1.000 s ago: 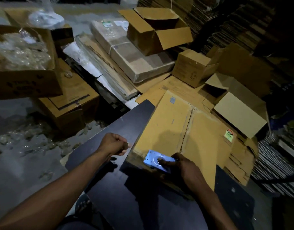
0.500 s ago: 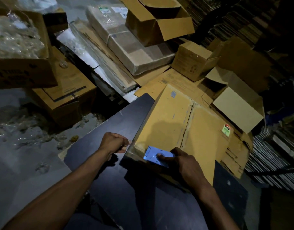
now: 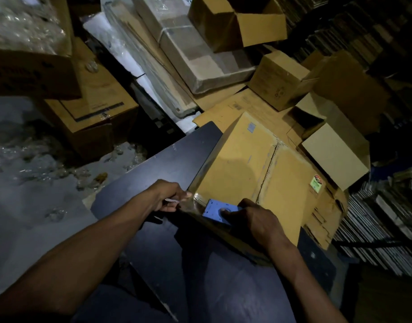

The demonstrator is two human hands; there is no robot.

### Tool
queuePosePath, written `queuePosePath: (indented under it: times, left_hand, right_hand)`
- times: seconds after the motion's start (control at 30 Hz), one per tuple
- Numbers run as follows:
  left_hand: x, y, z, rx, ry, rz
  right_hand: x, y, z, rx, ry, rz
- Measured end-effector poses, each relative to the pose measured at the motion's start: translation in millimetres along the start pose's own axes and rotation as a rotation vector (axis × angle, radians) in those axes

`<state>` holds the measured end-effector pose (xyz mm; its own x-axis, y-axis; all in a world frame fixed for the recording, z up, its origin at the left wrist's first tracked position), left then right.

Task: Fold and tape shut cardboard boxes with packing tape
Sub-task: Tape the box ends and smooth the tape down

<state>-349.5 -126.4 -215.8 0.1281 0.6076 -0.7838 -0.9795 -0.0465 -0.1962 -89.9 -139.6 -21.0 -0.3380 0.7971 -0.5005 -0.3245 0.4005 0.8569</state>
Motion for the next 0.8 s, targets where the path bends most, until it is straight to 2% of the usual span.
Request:
queuePosePath:
  times: [0.1, 0.2, 0.3, 0.37, 0.43, 0.5, 0.6, 0.73, 0.8]
  left_hand:
    - [3, 5, -1, 0.080, 0.111, -0.084]
    - [7, 15, -13, 0.152, 0.128, -0.018]
    - [13, 24, -28, 0.224, -0.111, 0.278]
    - [8, 14, -27, 0.124, -0.379, 0.331]
    - [-14, -9, -21, 0.052, -0.687, 0.204]
    - [-45, -34, -20, 0.167, -0.848, 0.023]
    - [-49, -49, -45, 0.353, -0.869, -0.117]
    - [-16, -17, -81, 0.553, -0.775, -0.197]
    - [-4, 1, -87, 0.679, -0.737, -0.177]
  right_hand:
    - [4, 0, 1, 0.082, -0.101, -0.050]
    - [6, 1, 2, 0.187, -0.172, -0.021]
    - [5, 3, -3, 0.048, -0.102, -0.042]
    - [2, 4, -3, 0.104, -0.133, -0.039]
    - [3, 3, -4, 0.180, -0.178, -0.043]
    - [5, 1, -2, 0.236, -0.207, -0.041]
    - [5, 3, -2, 0.191, -0.159, -0.048]
    - [1, 7, -6, 0.186, -0.118, -0.055]
    - [1, 5, -4, 0.195, -0.124, -0.033]
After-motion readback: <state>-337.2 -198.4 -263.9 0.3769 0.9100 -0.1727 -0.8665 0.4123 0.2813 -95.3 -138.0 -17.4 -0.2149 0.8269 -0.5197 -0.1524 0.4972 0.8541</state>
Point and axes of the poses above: each hand's wrist, its own x-axis towards the middle knuckle, its own y-axis out of the back of the hand, z = x × y, the point moved 3 cm from there along x, towards the middle knuckle, and after that the axes turned 3 degrees about -y, right-handed, at the moved point
